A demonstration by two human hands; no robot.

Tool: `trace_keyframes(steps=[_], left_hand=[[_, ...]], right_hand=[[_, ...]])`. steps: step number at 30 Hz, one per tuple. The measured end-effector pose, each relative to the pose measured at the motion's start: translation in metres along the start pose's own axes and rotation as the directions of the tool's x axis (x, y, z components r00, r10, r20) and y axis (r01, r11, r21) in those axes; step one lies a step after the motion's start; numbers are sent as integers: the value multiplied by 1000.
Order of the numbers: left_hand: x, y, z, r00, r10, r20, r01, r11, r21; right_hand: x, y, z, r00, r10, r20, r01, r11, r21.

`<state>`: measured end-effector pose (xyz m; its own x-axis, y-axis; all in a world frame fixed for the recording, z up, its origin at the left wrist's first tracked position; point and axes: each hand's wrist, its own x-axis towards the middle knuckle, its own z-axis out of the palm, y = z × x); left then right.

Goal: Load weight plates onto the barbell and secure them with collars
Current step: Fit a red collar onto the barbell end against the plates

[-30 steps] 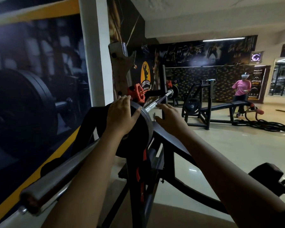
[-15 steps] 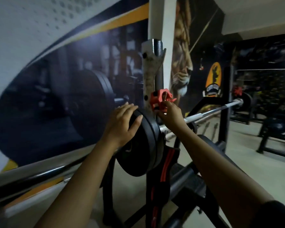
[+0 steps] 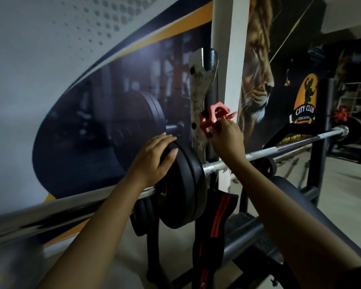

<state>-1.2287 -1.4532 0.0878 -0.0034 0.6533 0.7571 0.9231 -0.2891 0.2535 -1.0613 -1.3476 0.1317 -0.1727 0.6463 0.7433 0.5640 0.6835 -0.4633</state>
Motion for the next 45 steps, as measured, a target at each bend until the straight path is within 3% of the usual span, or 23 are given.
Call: trace_keyframes(steps=[10,14,19,23,27,31,34,38,41,45], left_hand=[[-3,18,-40,972,-158,-173,95,940,-327],[-20,17,-73,955,-270,-120,160,815,-557],[-63,-7,-136,956,-293,-17,210,722,-659],[-99,-36,-189,972,-191,137,231,666,-709],[-136,-62,-229,936,-82,341,312,640,-702],[-158,-88,-243,904,-240,354,428,492,-758],[-168,-92,-248,871,-252,423,492,419,-764],[-174,-89,-257,839,-273,471,537,276,-797],[-173,-92,-258,831,-323,452,545,312,-778],[-177,-105,-261,894,-314,320,447,584,-678]], right_hand=[[-37,-63,-49,995,-93,22,89,986,144],[-71,-107,-45,999,-34,5,32,974,223],[-126,-171,-13,995,99,4,-94,930,356],[-177,-230,19,984,178,-5,-145,820,553],[-217,-282,48,963,270,21,-208,689,694],[-244,-317,60,943,316,104,-259,500,826],[-256,-335,66,936,317,156,-272,363,891],[-264,-348,72,917,362,167,-288,310,906],[-269,-352,72,901,383,203,-347,355,868],[-267,-354,55,892,311,328,-438,414,798]])
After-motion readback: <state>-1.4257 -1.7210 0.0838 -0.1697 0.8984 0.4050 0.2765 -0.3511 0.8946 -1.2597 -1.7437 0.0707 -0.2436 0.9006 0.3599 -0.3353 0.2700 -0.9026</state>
